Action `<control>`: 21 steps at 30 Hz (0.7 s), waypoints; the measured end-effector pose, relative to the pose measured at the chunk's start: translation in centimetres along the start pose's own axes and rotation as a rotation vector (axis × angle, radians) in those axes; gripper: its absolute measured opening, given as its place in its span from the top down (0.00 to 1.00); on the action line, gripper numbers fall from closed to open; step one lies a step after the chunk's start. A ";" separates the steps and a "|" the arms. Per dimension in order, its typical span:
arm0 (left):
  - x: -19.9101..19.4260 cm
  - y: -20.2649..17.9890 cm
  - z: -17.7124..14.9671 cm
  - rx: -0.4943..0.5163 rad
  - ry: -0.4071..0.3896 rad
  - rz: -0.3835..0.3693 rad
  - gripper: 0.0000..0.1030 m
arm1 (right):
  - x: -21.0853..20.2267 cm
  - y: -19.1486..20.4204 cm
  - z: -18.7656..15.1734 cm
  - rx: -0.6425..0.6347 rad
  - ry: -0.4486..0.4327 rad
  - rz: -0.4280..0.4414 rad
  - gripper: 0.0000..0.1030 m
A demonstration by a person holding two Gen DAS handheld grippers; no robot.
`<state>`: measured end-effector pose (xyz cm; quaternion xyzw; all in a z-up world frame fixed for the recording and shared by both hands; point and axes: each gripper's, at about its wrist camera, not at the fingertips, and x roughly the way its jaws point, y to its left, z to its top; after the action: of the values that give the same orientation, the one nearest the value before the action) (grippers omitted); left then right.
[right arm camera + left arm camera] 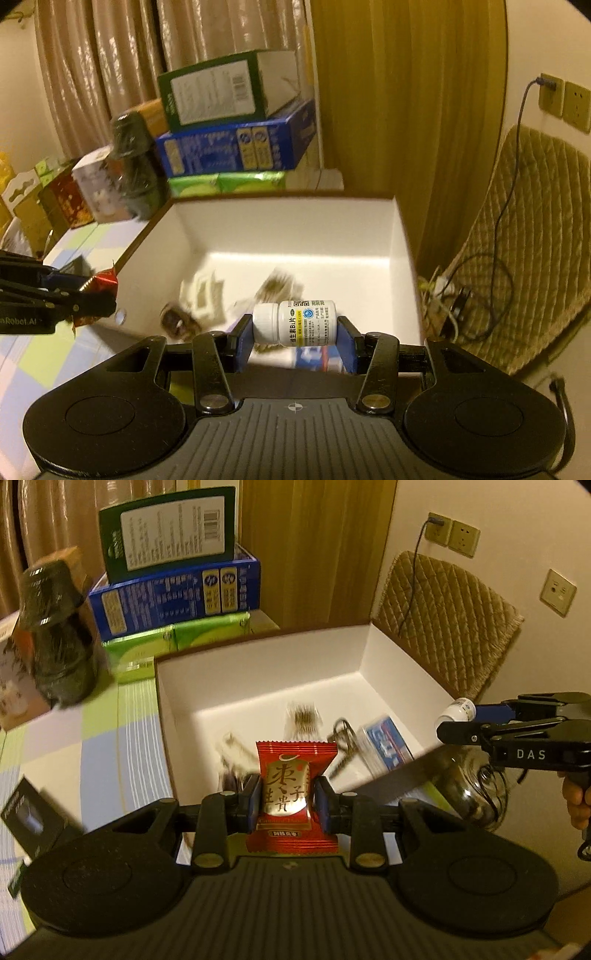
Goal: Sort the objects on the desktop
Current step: 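Carry the candy packet and pill bottle over the brown box with both tools, then open the right tool to drop the pill bottle while the left tool releases the candy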
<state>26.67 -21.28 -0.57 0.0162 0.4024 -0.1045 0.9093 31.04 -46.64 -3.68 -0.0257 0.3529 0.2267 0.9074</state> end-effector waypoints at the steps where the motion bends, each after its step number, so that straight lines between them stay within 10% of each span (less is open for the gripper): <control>1: 0.4 -0.1 0.5 0.004 -0.003 0.004 0.75 | 0.4 -0.3 0.6 0.001 -0.005 -0.003 0.57; 21: 10.0 1.4 7.4 -0.043 0.058 0.052 0.75 | 7.3 -1.9 5.9 -0.038 0.015 -0.034 0.57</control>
<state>38.89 -22.55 -2.93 0.0102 0.4301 -0.0714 0.8999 40.30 -44.29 -4.25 -0.0508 0.3547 0.2179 0.9078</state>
